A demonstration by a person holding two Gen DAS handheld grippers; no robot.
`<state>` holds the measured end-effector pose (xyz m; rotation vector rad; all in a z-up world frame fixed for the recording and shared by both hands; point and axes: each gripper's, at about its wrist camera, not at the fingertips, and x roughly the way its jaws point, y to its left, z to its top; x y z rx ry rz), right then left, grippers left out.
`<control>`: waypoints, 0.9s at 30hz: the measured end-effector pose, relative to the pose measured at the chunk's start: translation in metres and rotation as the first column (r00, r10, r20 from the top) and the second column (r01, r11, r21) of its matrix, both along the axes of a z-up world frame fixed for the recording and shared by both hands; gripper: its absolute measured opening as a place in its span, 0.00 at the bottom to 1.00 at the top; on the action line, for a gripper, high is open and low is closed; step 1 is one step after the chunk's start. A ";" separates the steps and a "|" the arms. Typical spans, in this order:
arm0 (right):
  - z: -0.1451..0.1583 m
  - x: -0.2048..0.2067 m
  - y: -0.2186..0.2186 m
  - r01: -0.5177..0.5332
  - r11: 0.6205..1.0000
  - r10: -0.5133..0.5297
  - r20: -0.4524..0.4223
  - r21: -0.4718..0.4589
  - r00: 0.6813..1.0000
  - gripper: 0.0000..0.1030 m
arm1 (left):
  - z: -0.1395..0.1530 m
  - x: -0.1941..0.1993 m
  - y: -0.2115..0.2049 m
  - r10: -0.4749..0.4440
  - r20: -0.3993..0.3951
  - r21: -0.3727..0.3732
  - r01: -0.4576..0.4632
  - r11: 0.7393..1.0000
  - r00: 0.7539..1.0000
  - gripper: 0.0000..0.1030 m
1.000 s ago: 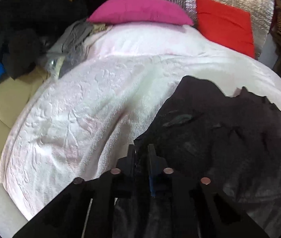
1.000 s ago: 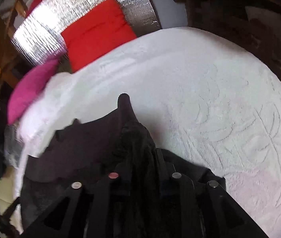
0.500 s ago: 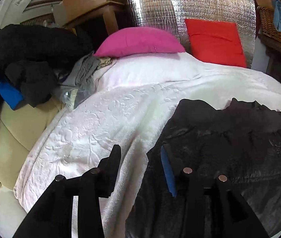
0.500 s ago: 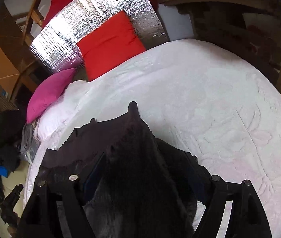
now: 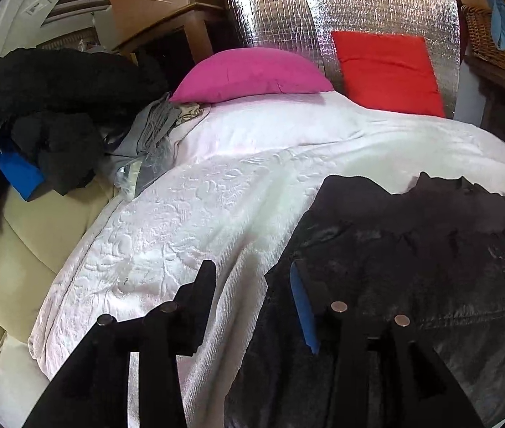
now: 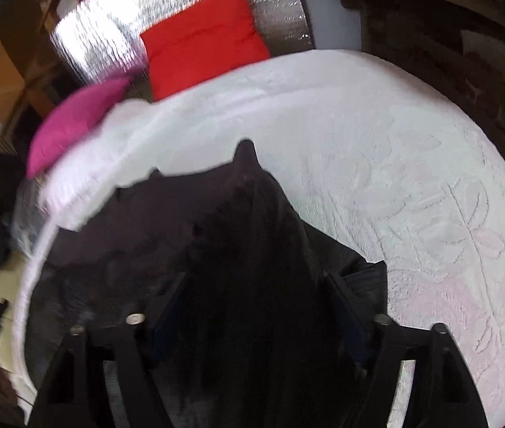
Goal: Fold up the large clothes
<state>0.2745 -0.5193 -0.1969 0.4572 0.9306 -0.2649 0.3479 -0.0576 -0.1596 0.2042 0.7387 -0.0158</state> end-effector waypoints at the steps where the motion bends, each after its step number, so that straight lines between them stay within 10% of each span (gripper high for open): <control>1: -0.003 0.002 0.002 0.003 1.000 -0.003 -0.019 -0.022 1.000 0.52 | -0.001 0.000 0.000 0.002 -0.002 0.001 -0.002 1.000 1.000 0.43; 7: 0.005 -0.008 -0.013 0.045 0.999 -0.046 0.030 0.029 0.998 0.43 | -0.004 0.003 0.003 0.007 -0.015 0.003 -0.007 1.000 1.000 0.47; 11: 0.013 -0.027 -0.040 0.061 0.976 -0.081 0.091 0.211 0.993 0.74 | -0.004 0.008 0.014 -0.026 -0.058 -0.064 0.023 0.998 0.998 0.69; 13: 0.015 -0.037 -0.050 0.067 0.967 -0.099 0.118 0.247 0.988 0.74 | -0.004 0.013 0.025 -0.066 -0.094 -0.148 0.051 0.988 0.993 0.76; 19: -0.002 -0.068 -0.094 0.083 0.912 -0.126 0.082 0.403 0.989 0.74 | -0.024 0.045 0.064 -0.197 -0.270 -0.449 0.058 0.892 0.942 0.81; 27: -0.049 -0.086 -0.124 0.055 0.786 -0.105 0.046 0.615 0.993 0.75 | -0.063 0.065 0.064 -0.309 -0.408 -0.572 0.023 0.820 0.859 0.81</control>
